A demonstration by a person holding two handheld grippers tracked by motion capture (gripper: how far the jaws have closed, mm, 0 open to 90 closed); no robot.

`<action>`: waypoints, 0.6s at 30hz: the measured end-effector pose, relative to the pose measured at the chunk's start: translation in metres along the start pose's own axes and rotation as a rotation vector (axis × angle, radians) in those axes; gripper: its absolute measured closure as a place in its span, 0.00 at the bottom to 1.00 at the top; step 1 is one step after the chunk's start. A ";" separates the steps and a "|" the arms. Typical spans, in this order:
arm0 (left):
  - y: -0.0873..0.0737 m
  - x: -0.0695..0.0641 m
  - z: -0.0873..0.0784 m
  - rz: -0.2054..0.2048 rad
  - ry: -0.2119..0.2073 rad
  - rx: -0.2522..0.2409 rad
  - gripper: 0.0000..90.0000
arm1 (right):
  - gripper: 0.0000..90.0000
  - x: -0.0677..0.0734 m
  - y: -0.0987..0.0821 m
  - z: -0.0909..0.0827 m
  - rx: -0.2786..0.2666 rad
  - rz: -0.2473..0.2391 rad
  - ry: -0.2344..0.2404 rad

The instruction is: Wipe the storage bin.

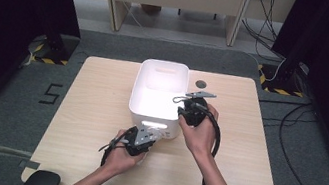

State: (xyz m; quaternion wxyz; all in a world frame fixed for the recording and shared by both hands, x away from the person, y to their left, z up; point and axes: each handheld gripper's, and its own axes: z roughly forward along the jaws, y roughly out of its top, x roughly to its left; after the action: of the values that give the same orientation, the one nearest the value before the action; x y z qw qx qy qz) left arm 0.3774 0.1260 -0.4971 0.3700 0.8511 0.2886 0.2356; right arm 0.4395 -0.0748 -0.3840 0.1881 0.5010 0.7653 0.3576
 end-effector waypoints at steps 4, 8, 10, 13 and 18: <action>0.001 0.000 0.000 -0.005 -0.002 -0.004 0.85 | 0.80 0.000 0.000 0.000 0.000 0.002 0.000; 0.002 -0.001 -0.001 -0.013 -0.001 -0.014 0.85 | 0.80 0.000 0.000 0.000 -0.001 -0.001 0.000; 0.004 -0.002 -0.003 -0.013 -0.003 -0.023 0.85 | 0.80 0.000 0.000 0.000 -0.001 0.000 0.001; 0.010 -0.003 -0.007 -0.018 -0.009 -0.046 0.85 | 0.80 0.000 0.000 0.000 -0.001 0.003 0.001; 0.018 -0.004 -0.016 -0.032 -0.010 -0.086 0.85 | 0.80 -0.001 0.000 0.000 -0.004 0.007 0.002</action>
State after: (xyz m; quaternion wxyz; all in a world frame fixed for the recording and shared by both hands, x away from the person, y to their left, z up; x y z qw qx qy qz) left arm 0.3706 0.1208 -0.4742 0.4113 0.8309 0.2899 0.2375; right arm 0.4401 -0.0754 -0.3845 0.1872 0.5029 0.7629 0.3605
